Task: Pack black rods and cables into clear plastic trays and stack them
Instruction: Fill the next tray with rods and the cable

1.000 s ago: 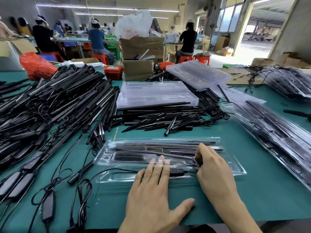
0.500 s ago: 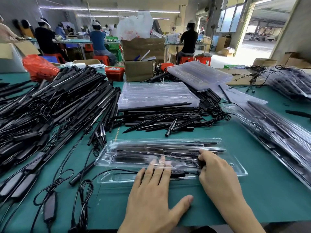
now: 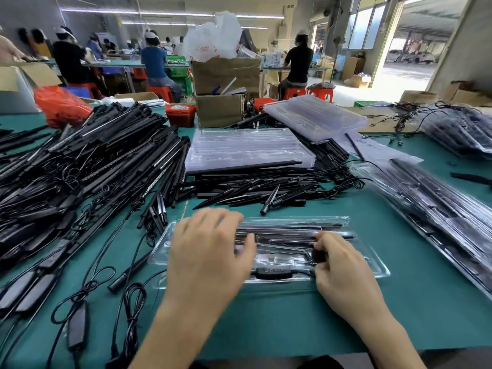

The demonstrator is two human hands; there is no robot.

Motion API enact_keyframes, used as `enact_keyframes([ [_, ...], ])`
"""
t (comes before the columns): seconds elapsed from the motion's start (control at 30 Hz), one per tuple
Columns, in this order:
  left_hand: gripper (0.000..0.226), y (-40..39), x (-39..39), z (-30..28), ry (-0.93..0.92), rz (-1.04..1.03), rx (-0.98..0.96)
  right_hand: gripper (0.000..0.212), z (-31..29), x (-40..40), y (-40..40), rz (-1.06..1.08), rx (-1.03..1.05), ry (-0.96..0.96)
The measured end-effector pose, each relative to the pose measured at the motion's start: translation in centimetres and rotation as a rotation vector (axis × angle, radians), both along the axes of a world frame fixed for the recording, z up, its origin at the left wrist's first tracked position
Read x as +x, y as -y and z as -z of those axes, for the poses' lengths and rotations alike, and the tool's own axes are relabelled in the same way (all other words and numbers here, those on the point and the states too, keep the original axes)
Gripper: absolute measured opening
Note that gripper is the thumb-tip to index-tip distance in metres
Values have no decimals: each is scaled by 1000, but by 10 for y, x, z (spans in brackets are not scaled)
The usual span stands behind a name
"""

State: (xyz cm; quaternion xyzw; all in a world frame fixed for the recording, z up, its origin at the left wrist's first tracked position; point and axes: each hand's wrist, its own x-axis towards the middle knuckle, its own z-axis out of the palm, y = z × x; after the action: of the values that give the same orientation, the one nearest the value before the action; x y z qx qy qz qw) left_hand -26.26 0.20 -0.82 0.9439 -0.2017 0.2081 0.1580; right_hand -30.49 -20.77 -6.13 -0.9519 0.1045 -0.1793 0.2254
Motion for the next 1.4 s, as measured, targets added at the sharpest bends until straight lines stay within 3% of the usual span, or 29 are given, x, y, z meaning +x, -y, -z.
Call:
enact_keyframes([
  [0.1, 63, -7, 32, 10, -388, -107, 227, 18, 1, -2, 4, -30, -3, -17],
  [0.17, 65, -8, 38, 24, -472, -80, 211, 15, 1, -2, 9, -66, -18, -36],
  [0.33, 65, -10, 34, 49, -425, -91, 198, 21, -5, -2, 28, -229, 34, -198],
  [0.43, 66, -10, 32, 57, -371, -104, 207, 48, -18, -4, 41, -332, 191, -395],
  [0.53, 68, -10, 30, 63, -317, -122, 225, 39, -27, 3, 35, -264, 314, -314],
  [0.6, 76, -8, 29, 64, -303, -119, 223, 30, -27, 16, 22, -162, 236, -170],
  [0.7, 86, -6, 29, 65, -300, -119, 222, 41, -29, 36, -1, -172, 86, -92],
  [0.83, 86, -6, 29, 65, -292, -121, 240, 67, -24, 55, -15, -218, 1, -282],
  [1.03, 85, -7, 29, 66, -289, -110, 227, 84, -31, 71, -12, -241, -70, -519],
  [1.4, 89, -6, 35, 68, -309, -97, 240, 111, -40, 85, -23, -236, -300, -709],
])
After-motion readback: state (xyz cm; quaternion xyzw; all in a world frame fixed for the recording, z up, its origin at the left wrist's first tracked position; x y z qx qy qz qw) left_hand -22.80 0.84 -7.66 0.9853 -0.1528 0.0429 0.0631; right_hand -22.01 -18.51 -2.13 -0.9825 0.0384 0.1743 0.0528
